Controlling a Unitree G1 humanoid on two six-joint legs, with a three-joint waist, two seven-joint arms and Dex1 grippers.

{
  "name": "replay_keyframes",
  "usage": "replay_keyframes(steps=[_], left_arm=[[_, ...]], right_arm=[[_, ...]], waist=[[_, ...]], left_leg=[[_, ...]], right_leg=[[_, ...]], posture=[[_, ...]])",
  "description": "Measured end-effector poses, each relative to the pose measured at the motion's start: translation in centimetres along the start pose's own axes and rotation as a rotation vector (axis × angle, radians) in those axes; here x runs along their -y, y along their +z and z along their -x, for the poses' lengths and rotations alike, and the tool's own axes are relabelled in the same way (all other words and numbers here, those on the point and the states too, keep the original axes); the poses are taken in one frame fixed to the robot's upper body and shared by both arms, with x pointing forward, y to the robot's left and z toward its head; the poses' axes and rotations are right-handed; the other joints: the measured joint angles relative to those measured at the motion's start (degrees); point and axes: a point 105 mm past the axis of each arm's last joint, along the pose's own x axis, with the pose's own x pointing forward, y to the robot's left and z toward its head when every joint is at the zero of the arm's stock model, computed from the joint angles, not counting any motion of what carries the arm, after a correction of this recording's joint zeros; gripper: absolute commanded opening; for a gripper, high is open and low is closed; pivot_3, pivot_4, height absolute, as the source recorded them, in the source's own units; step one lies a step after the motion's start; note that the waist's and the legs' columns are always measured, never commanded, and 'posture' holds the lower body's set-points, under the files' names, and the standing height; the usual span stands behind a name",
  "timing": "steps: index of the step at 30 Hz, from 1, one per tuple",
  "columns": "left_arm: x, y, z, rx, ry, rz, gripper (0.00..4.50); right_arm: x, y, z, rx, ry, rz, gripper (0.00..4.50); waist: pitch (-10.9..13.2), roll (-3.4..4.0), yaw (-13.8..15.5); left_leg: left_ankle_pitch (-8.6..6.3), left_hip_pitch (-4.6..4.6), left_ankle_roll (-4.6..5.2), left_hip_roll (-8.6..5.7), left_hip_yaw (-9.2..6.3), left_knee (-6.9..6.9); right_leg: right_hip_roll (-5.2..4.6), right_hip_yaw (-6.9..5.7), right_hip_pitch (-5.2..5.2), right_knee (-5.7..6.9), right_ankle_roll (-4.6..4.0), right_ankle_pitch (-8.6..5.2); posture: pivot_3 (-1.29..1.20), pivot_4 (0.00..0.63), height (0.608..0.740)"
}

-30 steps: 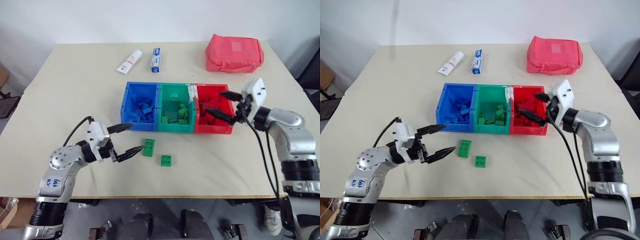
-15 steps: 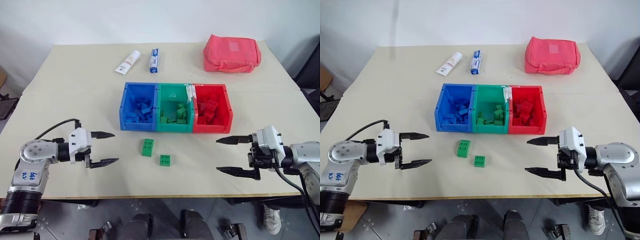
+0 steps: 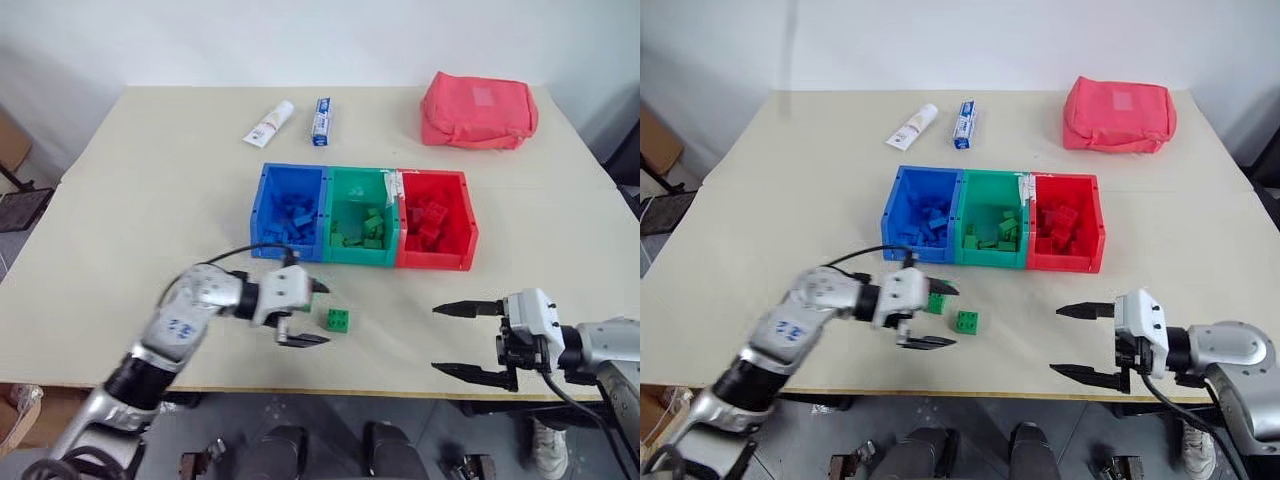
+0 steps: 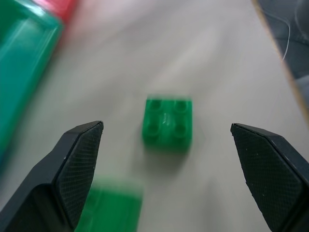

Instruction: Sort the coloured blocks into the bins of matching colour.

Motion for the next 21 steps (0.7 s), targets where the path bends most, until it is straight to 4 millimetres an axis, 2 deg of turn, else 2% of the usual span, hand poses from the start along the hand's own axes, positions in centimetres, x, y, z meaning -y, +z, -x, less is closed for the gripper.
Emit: replay_keyframes(steps=[3,4,8,14,15,17,21], left_arm=[[-0.4,0.0,-0.8,-0.011,0.033,0.026,4.50],[-0.4,0.0,-1.0,-0.021,0.033,0.029,4.31],[-0.2,-0.1,-1.4,-0.050,0.017,0.014,3.35],[-0.5,0.0,-1.4,-0.042,0.019,0.025,1.50],[-0.9,0.2,-1.4,-0.021,0.036,0.032,1.49],[-2.4,1.8,-1.5,0.069,0.119,0.033,1.49],[-8.1,7.3,-0.2,0.302,0.408,-0.009,1.49]], right_arm=[[-0.3,-0.5,0.1,-0.004,-0.022,-0.002,4.48],[-0.5,-0.7,0.1,-0.004,-0.026,-0.003,4.50],[-0.9,-1.3,0.3,-0.006,-0.050,0.000,4.50],[-0.3,-1.1,0.9,0.025,-0.149,0.016,4.50],[-0.1,-1.1,1.0,0.044,-0.181,0.013,4.50],[0.4,-0.9,1.4,0.088,-0.262,0.003,4.50],[2.6,0.6,2.2,0.195,-0.444,0.017,4.50]], waist=[[0.0,-0.04,-0.1],[0.0,-0.04,-0.1],[0.0,-0.04,0.0],[0.0,-0.04,0.0],[0.0,-0.04,0.0],[0.0,-0.04,0.1],[0.0,-0.09,0.9]], left_leg=[[0.01,0.01,-0.02,0.08,0.00,-0.01],[0.01,0.01,-0.03,0.08,0.00,-0.01],[0.01,0.03,-0.03,0.06,-0.01,0.06],[0.01,0.03,-0.03,0.06,-0.03,0.09],[0.01,0.03,-0.03,0.06,-0.03,0.09],[0.01,0.02,-0.02,0.05,-0.05,0.12],[0.02,-0.02,-0.02,-0.02,-0.07,0.27]], right_leg=[[0.06,-0.01,-0.02,0.01,0.00,0.00],[0.06,-0.01,-0.02,0.02,0.00,0.00],[0.05,-0.01,0.05,0.01,0.00,0.00],[0.05,-0.02,0.05,0.04,0.00,0.00],[0.05,-0.02,0.05,0.03,0.00,0.00],[0.05,-0.03,0.07,0.03,0.01,0.01],[0.04,-0.04,0.09,0.02,0.09,0.05]], posture=[[0.00,0.150,0.740],[0.00,0.150,0.740],[0.00,0.150,0.740],[0.00,0.150,0.740],[0.00,0.150,0.740],[0.00,0.150,0.740],[0.00,0.150,0.740]])
